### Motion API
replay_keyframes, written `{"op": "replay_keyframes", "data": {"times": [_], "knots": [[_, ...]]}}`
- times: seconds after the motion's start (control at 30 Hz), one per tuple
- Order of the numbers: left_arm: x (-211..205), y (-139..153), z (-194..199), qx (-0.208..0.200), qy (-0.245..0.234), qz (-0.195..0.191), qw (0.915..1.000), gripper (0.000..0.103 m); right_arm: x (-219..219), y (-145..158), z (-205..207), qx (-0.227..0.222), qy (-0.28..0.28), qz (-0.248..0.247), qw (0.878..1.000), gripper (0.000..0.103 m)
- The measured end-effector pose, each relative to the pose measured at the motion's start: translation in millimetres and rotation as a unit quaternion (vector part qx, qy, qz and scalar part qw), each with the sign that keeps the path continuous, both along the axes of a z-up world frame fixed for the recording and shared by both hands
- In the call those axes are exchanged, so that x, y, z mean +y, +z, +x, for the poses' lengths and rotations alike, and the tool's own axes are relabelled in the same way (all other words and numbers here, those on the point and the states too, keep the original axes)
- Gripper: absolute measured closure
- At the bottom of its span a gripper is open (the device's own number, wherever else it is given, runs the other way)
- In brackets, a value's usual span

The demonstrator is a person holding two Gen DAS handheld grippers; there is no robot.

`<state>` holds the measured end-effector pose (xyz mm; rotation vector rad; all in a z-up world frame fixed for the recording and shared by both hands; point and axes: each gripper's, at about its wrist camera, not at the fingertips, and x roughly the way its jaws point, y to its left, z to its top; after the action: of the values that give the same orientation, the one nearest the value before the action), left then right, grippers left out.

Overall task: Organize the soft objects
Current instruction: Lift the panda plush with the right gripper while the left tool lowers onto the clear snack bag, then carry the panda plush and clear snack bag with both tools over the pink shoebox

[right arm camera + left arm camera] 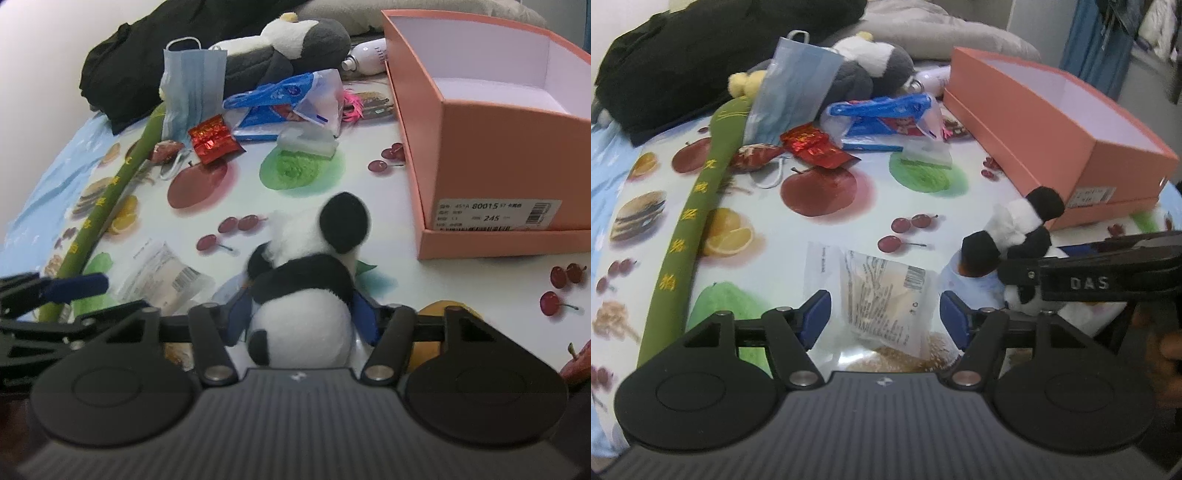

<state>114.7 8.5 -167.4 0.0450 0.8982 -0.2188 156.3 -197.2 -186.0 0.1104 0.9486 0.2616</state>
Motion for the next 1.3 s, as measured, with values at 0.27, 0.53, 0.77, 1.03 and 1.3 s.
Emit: {"op": "replay_keyframes", "data": {"times": [0.27,0.53,0.77,1.03,1.3], "knots": [[-5.1,-21.3,18.9,0.017,-0.005,0.023,0.9996,0.033,-2.3,1.0,-3.3,-0.005,0.002,-0.001,1.0,0.047],[-3.8,-27.9,19.5,0.02,0.009,0.008,0.9997,0.048,-6.0,-0.2,-4.8,-0.003,-0.001,0.008,1.0,0.047],[-3.1,-22.1,15.7,0.011,0.029,-0.002,0.9995,0.056,-5.2,1.3,-6.4,-0.006,0.0,0.004,1.0,0.048],[-1.3,-9.9,10.6,0.003,0.052,-0.032,0.9981,0.063,-6.4,9.9,-10.4,-0.013,-0.002,0.004,1.0,0.048],[1.5,1.7,6.1,-0.001,0.068,-0.057,0.9961,0.063,-6.8,22.2,-13.5,-0.023,-0.003,0.006,1.0,0.048]]}}
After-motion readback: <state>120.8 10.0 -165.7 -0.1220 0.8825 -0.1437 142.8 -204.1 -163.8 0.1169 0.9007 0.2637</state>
